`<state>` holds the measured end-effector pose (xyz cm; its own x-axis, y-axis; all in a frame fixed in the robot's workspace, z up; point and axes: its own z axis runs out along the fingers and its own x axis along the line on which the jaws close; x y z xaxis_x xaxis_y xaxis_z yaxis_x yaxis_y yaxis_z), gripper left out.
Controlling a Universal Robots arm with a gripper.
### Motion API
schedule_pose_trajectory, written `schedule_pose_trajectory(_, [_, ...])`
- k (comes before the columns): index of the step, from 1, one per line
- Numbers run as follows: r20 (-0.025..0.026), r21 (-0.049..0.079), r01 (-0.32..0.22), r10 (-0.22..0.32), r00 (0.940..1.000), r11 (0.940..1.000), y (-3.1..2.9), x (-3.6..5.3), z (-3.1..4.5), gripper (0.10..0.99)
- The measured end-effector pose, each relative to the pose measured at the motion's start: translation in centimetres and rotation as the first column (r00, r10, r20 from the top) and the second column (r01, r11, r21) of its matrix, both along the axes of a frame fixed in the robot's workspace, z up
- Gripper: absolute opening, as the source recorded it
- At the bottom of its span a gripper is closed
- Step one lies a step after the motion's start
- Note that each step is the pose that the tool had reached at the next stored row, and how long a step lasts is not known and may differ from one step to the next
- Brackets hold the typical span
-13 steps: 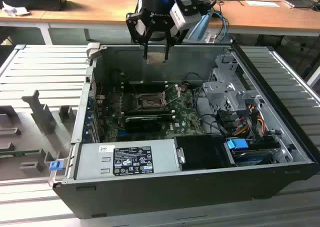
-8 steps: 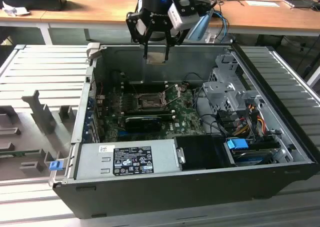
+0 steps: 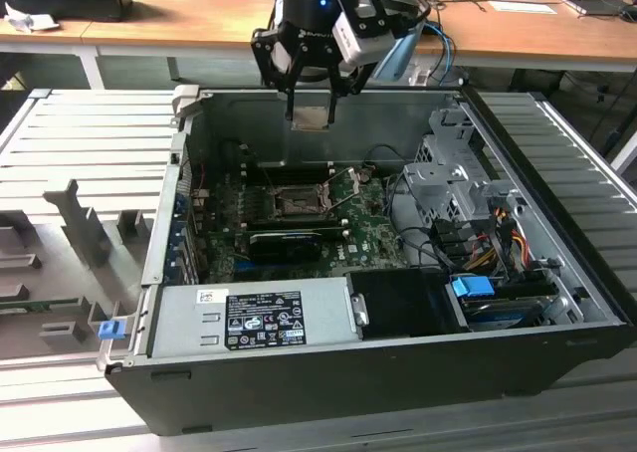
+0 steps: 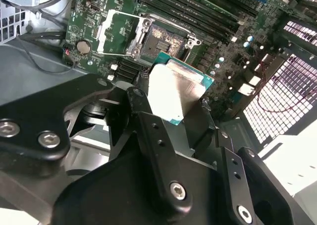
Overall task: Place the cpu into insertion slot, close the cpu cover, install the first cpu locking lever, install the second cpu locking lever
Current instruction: 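Place the cpu into insertion slot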
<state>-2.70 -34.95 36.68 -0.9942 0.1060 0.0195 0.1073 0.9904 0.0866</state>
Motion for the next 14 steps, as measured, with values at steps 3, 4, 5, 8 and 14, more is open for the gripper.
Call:
schedule_pose_trajectory(3, [-0.0001, -0.001, 0.001, -0.001, 1.0, 1.0, 0.0, 0.0, -0.11, 0.525])
schedule_pose_trajectory(4, [0.0, 0.0, 0.011, -0.011, 0.9999, 0.9999, 0.0, 0.0, -0.14, 0.525])
schedule_pose_trajectory(5, [0.0, 0.0, 0.029, -0.029, 0.9996, 0.9996, 0.0, 0.01, -0.17, 0.525])
schedule_pose_trajectory(8, [-0.0001, 0.0, 0.053, -0.053, 0.9986, 0.9986, 0.0, 0.01, -0.19, 0.525])
schedule_pose_trajectory(14, [0.0, 0.0, 0.097, -0.097, 0.9953, 0.9953, 0.0, 0.01, -0.26, 0.525])
